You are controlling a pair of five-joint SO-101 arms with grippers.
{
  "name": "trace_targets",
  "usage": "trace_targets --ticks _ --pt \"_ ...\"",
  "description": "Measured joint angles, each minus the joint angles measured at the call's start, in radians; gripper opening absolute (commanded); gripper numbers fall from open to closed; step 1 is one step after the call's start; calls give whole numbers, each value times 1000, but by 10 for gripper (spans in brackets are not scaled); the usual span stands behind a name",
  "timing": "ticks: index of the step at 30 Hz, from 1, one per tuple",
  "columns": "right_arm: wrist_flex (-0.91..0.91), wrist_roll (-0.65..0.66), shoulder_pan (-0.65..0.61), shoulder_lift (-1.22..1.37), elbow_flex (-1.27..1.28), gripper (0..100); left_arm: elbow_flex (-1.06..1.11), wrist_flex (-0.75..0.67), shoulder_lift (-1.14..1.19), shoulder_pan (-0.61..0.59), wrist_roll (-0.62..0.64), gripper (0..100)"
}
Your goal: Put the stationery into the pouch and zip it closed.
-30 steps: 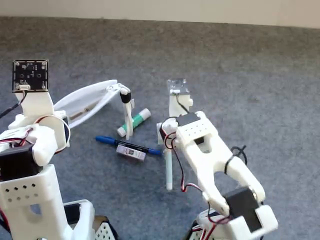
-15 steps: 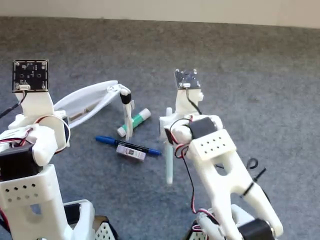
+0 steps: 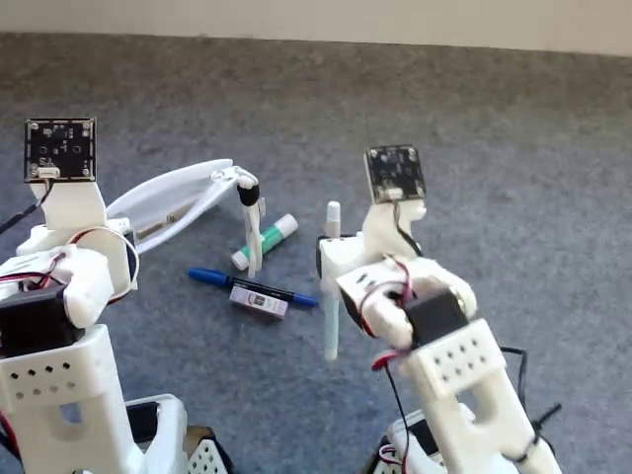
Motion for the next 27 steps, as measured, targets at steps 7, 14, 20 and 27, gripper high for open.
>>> trace_targets --ticks 7,14,20,27 --pt "0 0 -28 -206 48 5 0 0 0 0 0 7" --pt "0 0 -138 -414 103 5 0 0 0 0 0 7" --pt "-98 41 -173 -551 203 5 0 0 0 0 0 7" --pt "-265 138 -279 -741 342 5 18 0 0 0 0 7"
